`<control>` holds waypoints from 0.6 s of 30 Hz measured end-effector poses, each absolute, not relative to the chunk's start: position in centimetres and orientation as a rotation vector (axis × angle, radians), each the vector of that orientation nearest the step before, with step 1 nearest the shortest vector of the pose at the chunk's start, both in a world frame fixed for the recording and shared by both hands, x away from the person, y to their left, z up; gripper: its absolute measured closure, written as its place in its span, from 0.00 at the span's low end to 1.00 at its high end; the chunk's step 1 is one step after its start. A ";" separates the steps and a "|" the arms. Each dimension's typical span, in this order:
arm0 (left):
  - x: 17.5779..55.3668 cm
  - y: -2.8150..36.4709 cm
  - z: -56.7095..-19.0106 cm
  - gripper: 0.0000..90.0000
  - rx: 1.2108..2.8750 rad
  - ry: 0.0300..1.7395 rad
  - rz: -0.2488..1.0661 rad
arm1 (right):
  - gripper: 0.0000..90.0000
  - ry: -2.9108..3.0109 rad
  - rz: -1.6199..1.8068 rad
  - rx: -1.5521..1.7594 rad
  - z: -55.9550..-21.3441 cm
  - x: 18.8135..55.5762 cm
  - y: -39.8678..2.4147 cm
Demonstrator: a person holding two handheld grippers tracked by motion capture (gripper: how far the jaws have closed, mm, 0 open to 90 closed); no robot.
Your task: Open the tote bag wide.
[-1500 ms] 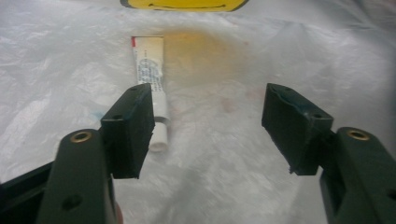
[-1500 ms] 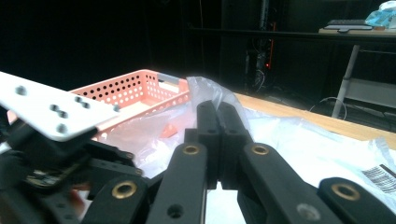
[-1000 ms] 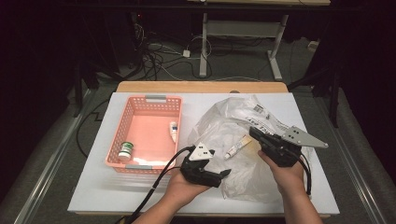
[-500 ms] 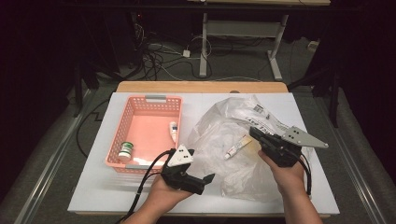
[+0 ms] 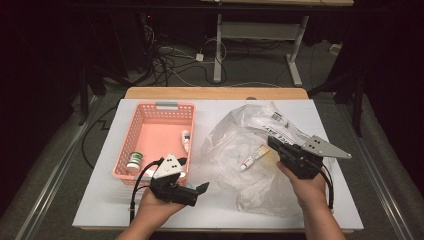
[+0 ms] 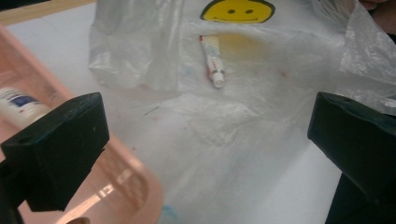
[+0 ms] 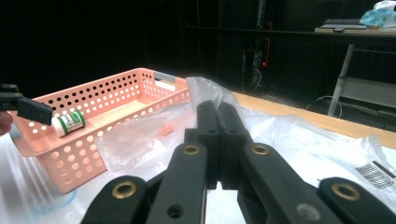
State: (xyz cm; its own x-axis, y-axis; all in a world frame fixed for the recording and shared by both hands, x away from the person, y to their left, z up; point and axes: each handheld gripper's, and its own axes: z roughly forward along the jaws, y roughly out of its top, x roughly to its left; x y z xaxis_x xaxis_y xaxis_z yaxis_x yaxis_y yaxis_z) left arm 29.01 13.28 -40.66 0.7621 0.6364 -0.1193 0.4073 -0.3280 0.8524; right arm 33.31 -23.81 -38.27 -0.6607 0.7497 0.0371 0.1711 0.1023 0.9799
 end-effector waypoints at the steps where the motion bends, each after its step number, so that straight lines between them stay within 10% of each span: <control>1: 29.0 13.7 -40.6 0.00 1.968 0.796 0.297 | 1.00 1.908 1.592 0.895 -38.3 33.3 -23.8; 18: 30.0 19.5 -41.3 0.00 1.941 0.947 0.391 | 1.00 1.907 1.591 0.904 -38.4 33.3 -24.0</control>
